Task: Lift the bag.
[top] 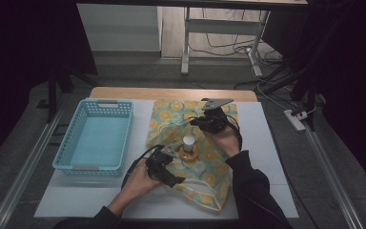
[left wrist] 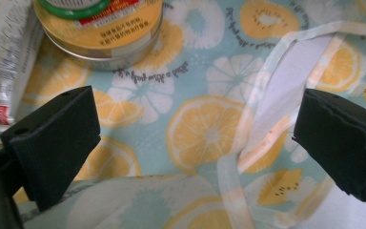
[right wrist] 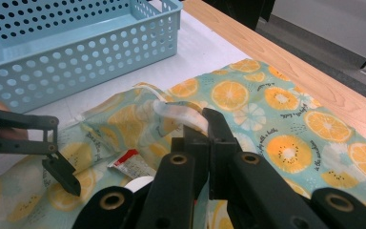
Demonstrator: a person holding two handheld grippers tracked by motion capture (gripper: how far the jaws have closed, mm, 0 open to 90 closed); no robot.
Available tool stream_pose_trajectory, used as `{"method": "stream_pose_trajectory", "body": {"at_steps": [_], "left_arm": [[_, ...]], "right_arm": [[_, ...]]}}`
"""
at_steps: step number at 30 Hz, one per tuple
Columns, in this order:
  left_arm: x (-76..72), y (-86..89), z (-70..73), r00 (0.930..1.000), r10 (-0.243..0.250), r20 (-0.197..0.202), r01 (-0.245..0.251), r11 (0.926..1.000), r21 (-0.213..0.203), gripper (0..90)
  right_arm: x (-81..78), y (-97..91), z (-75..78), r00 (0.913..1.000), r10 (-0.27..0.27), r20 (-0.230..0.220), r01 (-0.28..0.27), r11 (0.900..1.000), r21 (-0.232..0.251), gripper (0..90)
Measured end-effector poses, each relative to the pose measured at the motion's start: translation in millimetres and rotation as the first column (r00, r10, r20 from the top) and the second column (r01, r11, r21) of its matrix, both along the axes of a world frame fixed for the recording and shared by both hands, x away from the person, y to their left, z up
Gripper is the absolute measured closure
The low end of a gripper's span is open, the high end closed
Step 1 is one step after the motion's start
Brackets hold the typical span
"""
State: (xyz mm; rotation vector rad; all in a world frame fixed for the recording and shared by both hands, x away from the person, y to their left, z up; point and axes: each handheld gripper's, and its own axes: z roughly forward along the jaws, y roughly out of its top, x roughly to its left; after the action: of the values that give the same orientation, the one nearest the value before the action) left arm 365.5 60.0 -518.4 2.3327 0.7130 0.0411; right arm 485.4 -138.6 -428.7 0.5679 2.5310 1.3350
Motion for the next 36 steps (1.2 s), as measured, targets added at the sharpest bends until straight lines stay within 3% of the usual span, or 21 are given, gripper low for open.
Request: {"method": "stream_pose_trajectory", "body": {"at_steps": [7,13,15,19,23,36], "left_arm": [[1.9,-7.5,-10.8,1.0,0.0,0.01,-0.001,0.9982,0.059,3.3],[0.5,-12.5,-14.2,0.9981,-0.001,0.062,-0.007,0.9919,0.127,8.0],[-0.8,-12.7,-13.5,0.9977,-0.008,0.068,0.0,0.9923,0.124,11.2],[-3.9,-13.3,-9.8,0.9961,-0.054,0.07,0.046,0.9917,0.121,28.3],[-4.6,-14.2,-7.6,0.9957,-0.067,0.064,0.059,0.9914,0.117,45.9],[1.8,-13.8,-4.8,0.9999,-0.012,0.003,0.012,0.9946,0.103,88.6]], "right_arm": [[-0.2,0.8,-0.4,1.0,0.003,0.0,-0.003,1.0,-0.002,89.7],[0.1,1.1,-1.1,1.0,0.004,-0.002,-0.004,1.0,-0.002,89.7],[0.0,1.1,-1.2,1.0,0.004,-0.002,-0.004,1.0,-0.002,89.7],[-0.1,1.4,-1.2,1.0,0.004,-0.001,-0.004,1.0,-0.004,89.7],[-0.3,1.6,-1.3,1.0,0.003,-0.002,-0.003,1.0,-0.006,89.7],[-0.2,2.2,-2.0,1.0,0.005,-0.003,-0.005,1.0,-0.008,89.8]]}}
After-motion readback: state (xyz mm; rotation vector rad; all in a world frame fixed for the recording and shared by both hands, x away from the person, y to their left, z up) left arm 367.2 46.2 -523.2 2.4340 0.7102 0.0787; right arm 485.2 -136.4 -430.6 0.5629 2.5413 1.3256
